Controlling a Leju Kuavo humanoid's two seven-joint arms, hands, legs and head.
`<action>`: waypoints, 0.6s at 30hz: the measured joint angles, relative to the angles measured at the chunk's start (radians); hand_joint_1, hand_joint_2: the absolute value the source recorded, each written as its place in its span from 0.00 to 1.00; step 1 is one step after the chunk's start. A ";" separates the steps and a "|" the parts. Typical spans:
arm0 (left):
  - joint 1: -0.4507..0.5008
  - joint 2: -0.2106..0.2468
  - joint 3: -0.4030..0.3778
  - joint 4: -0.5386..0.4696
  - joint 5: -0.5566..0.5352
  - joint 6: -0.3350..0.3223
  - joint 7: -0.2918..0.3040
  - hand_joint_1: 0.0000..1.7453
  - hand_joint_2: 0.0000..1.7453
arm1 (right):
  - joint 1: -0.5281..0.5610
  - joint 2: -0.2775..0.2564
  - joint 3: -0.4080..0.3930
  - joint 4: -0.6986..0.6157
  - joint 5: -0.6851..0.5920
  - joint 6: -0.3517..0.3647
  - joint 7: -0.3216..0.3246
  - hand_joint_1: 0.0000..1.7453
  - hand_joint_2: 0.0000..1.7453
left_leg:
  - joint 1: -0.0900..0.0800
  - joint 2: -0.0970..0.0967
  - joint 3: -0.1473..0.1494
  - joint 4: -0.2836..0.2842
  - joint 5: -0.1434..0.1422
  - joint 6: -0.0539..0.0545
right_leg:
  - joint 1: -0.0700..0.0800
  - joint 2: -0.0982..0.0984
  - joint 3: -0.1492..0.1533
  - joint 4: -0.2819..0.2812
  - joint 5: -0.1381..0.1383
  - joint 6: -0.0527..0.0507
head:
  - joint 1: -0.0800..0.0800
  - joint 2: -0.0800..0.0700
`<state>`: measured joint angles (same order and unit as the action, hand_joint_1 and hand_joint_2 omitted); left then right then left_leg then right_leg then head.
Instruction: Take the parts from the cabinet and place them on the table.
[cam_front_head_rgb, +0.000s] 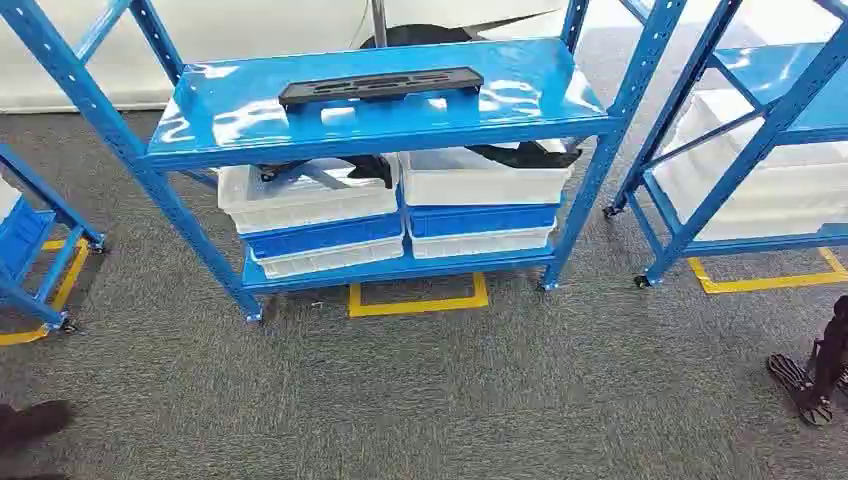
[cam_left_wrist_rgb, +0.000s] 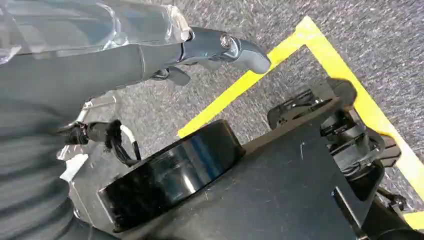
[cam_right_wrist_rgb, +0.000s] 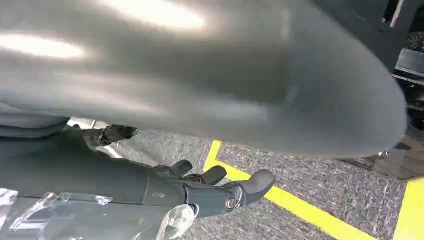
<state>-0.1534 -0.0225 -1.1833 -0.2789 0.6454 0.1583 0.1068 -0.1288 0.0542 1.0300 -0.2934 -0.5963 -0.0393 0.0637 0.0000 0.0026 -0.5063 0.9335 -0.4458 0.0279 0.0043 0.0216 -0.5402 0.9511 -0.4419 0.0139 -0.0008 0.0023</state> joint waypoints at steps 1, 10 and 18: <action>-0.001 0.000 -0.003 0.000 -0.005 0.003 0.000 0.00 1.00 | 0.000 0.000 0.000 0.000 -0.002 0.000 0.000 0.00 0.00 | 0.000 0.000 0.000 0.000 0.000 0.000 | 0.000 0.000 0.000 0.000 0.000 0.000 | 0.000 0.000; -0.002 0.000 -0.011 0.000 -0.002 0.024 -0.004 0.00 1.00 | 0.003 0.000 0.000 0.000 -0.013 0.001 -0.003 0.00 0.00 | -0.004 0.000 -0.001 0.002 -0.001 0.002 | -0.004 0.000 0.000 0.000 0.001 0.001 | 0.000 0.000; -0.001 0.000 -0.011 0.001 0.006 0.008 0.000 0.00 1.00 | 0.002 0.005 0.014 0.000 -0.001 0.001 -0.003 0.00 0.00 | 0.003 0.003 0.012 -0.018 0.010 0.019 | -0.008 -0.002 -0.002 0.009 -0.005 0.017 | 0.000 0.000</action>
<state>-0.1546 -0.0225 -1.1944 -0.2781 0.6512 0.1663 0.1072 -0.1265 0.0591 1.0441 -0.2934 -0.5974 -0.0382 0.0603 0.0031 0.0052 -0.4945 0.9159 -0.4354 0.0465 -0.0040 0.0199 -0.5420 0.9596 -0.4470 0.0311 -0.0011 0.0023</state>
